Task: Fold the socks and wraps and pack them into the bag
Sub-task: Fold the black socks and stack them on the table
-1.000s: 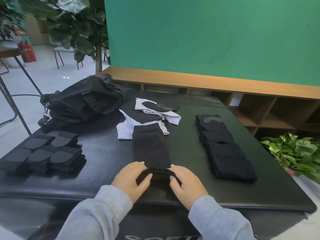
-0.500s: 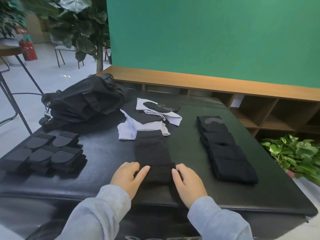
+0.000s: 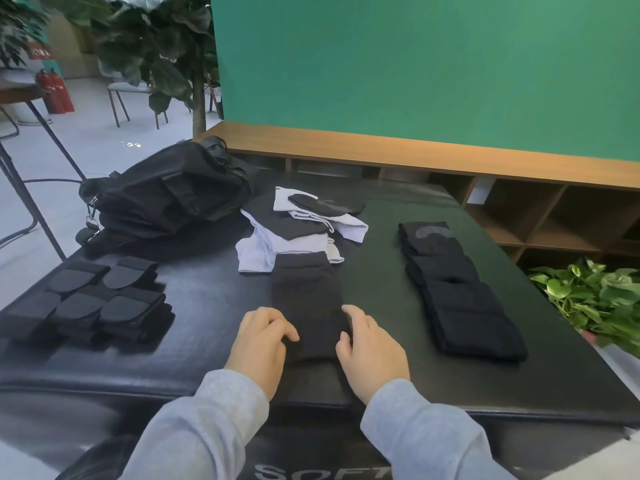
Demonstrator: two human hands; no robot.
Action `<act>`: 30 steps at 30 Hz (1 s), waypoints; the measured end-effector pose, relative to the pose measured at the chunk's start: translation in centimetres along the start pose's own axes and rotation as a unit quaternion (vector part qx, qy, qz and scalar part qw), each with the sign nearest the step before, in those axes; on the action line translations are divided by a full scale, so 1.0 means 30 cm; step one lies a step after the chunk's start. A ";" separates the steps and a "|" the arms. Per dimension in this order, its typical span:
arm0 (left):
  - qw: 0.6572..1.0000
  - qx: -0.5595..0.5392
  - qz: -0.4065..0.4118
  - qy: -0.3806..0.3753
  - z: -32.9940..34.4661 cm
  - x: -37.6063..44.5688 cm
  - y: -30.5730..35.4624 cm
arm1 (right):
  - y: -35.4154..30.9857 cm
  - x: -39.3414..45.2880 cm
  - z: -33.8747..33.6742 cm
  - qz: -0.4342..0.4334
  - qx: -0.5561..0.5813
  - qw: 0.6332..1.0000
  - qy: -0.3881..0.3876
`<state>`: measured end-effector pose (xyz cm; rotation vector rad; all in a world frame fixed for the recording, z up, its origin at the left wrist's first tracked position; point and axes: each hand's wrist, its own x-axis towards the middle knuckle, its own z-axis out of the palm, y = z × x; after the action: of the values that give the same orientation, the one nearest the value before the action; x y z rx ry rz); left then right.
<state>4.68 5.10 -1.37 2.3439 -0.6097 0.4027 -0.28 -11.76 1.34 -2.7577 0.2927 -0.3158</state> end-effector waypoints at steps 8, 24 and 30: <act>0.995 0.050 0.076 -0.035 0.001 -0.011 0.022 | 0.005 0.001 0.010 -0.016 -0.022 1.000 0.004; 0.988 0.104 0.085 -0.073 -0.014 -0.017 0.043 | 0.032 -0.046 0.026 -0.022 0.012 0.987 0.159; 0.995 0.063 0.079 0.006 0.007 -0.010 0.014 | 0.030 -0.020 0.013 0.076 -0.040 0.996 0.031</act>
<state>4.24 4.76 -1.43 2.4178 -0.7882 0.5399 -0.89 -12.31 0.57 -2.7869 0.5397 -0.3571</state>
